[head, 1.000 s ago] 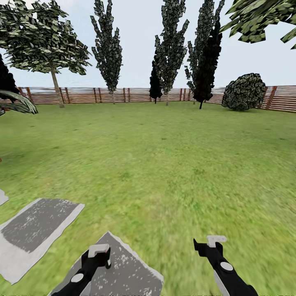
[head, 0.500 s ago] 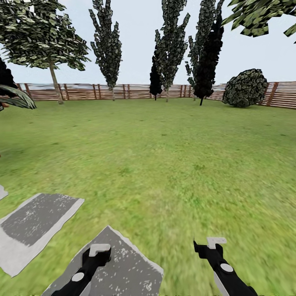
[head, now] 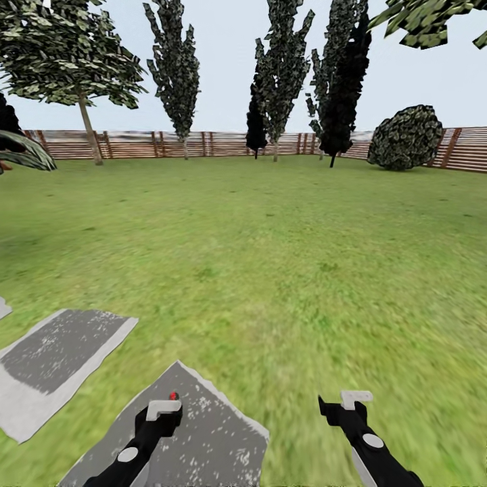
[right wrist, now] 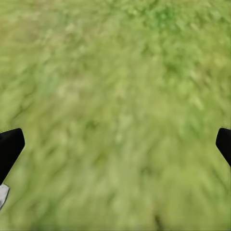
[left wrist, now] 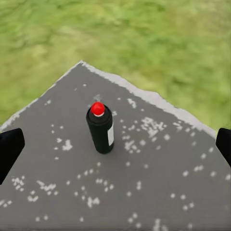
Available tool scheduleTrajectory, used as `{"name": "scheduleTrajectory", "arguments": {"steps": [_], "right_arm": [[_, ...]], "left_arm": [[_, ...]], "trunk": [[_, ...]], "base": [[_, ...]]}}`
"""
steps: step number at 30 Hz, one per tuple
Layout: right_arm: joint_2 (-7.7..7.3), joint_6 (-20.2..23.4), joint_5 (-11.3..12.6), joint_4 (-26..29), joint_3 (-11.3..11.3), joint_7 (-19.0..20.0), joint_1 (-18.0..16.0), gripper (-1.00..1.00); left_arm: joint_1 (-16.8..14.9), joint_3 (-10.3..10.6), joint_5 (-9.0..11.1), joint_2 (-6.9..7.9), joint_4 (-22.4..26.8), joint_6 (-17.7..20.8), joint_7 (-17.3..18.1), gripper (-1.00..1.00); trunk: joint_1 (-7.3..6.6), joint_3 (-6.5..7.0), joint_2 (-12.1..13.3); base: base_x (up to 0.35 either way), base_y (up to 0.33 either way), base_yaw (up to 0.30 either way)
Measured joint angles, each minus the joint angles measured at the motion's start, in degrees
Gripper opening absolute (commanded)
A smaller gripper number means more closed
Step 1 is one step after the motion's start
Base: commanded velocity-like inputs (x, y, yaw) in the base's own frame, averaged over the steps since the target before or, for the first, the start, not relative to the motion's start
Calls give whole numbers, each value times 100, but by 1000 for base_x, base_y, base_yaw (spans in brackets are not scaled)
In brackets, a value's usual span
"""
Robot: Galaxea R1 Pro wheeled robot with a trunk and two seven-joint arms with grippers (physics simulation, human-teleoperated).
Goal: Pick up the pesticide atomizer in the garden and spray insectifuge to fully cover both potted plants in the garden.
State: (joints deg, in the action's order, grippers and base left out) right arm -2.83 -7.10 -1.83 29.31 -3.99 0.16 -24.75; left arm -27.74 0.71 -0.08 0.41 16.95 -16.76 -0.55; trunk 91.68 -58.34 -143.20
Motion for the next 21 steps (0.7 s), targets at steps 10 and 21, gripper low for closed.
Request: {"name": "scheduleTrajectory", "arguments": {"steps": [10,21], "right_arm": [[0,-2,0,-1,0,0,-1,100],[0,-2,0,-2,0,0,-1,100]], "left_arm": [[0,-15,0,-5,-19,-1,0,100],[1,-20,0,-6,-6,0,0,100]], "trunk": [[27,-311,-15],[55,-641,-29]], "base": [[0,0,39],[0,0,165]]}}
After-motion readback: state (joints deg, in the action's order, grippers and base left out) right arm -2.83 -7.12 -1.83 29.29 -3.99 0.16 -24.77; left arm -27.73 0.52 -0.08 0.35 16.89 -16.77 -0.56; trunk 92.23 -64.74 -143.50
